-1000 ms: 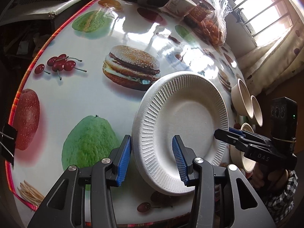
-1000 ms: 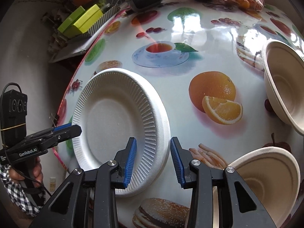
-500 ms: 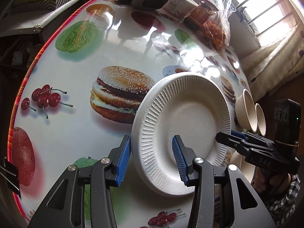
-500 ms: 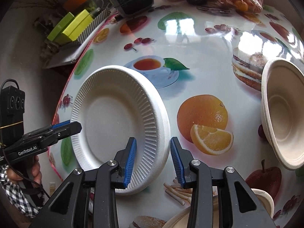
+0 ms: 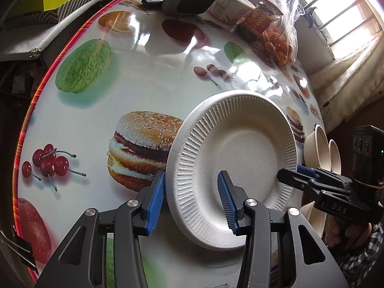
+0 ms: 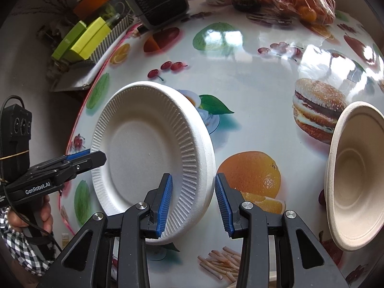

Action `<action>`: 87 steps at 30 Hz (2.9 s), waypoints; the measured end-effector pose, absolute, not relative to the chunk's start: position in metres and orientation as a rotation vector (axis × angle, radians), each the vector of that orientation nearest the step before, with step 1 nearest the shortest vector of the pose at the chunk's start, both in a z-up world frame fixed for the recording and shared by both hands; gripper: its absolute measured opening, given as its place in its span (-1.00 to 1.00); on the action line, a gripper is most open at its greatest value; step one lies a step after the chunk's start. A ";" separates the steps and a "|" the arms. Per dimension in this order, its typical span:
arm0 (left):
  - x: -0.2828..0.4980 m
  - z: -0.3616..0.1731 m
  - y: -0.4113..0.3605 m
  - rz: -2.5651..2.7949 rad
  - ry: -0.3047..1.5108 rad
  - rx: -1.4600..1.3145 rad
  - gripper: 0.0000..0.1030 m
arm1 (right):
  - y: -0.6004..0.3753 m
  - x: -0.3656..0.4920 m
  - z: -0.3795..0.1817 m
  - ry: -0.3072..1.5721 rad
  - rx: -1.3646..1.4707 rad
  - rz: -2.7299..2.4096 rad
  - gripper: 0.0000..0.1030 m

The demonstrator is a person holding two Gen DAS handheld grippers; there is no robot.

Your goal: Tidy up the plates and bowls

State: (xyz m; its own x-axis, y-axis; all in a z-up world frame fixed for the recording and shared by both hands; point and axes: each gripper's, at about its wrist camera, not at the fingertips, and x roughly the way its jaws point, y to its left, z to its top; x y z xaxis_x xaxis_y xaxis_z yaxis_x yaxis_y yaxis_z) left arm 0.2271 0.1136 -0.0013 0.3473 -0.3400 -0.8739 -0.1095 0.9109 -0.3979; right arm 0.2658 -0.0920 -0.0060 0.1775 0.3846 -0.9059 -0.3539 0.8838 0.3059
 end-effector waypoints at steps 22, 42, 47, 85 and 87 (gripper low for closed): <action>0.246 -0.008 0.115 -0.132 1.237 -0.405 -0.10 | -0.085 0.283 -0.015 1.299 0.016 0.531 -0.28; 0.230 0.015 0.111 -0.106 1.163 -0.335 0.05 | -0.090 0.267 0.003 1.226 0.009 0.519 0.06; 0.213 0.037 0.105 -0.088 1.073 -0.284 0.05 | -0.098 0.253 0.019 1.163 0.019 0.507 0.08; 0.089 0.075 -0.020 -0.208 0.738 0.005 0.08 | -0.204 0.063 0.064 0.714 0.063 0.148 0.53; 0.092 0.072 -0.028 -0.236 0.752 0.002 0.08 | -0.209 0.056 0.065 0.696 0.052 0.120 0.53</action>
State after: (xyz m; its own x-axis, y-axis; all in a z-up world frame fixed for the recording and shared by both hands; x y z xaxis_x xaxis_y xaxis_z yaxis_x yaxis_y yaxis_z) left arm 0.0921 -0.0276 0.0722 0.7049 -0.2120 -0.6769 0.2130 0.9735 -0.0830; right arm 0.0565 -0.2090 0.0648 0.7607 0.1279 -0.6364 -0.0931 0.9918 0.0880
